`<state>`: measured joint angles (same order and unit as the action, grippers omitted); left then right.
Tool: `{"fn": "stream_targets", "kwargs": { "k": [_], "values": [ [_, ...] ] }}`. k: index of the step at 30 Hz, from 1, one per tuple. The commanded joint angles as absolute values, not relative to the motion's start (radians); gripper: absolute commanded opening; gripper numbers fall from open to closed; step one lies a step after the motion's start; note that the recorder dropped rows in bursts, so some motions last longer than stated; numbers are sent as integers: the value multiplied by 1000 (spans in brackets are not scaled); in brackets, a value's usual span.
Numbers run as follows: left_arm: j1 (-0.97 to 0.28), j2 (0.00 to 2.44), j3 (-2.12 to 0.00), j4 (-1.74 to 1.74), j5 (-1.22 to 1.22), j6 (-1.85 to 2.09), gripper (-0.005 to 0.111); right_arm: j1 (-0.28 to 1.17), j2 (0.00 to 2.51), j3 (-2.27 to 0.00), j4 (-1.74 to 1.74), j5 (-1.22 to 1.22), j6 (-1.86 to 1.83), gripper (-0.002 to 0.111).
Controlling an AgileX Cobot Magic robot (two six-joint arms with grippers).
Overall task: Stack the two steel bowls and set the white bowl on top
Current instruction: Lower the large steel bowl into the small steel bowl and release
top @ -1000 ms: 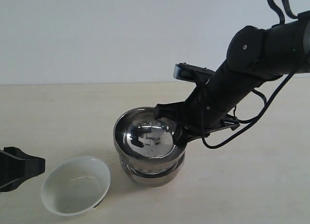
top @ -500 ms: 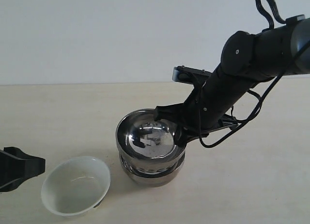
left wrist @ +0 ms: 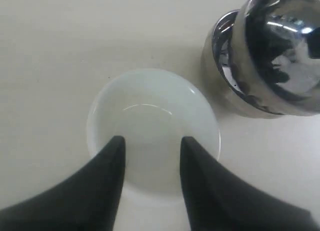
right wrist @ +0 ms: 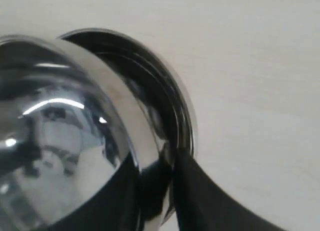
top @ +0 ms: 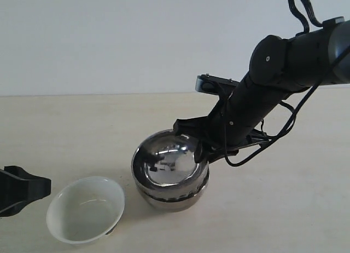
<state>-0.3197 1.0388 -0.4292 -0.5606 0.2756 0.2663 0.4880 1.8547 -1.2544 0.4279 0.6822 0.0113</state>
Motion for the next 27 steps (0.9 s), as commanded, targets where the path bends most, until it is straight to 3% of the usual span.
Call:
{"fn": "stream_targets", "kwargs": {
  "k": [1,3,14,17,24,27],
  "values": [
    [-319,1035,-427,-568,266,277,35,490,1850,-1261,427,674,0,40],
    [-319,1035,-427,-568,266,277,35,490,1850,-1261,429,676,-9,46],
    [-319,1035,-427,-568,262,279,35,490,1814,-1261,412,711,-36,44],
    [-319,1035,-427,-568,262,279,35,490,1794,-1261,381,721,-32,38],
    [-319,1035,-427,-568,262,281,35,490,1767,-1261,366,741,-34,0],
    [-319,1035,-427,-568,262,281,35,490,1767,-1257,359,738,-32,0]
  ]
}}
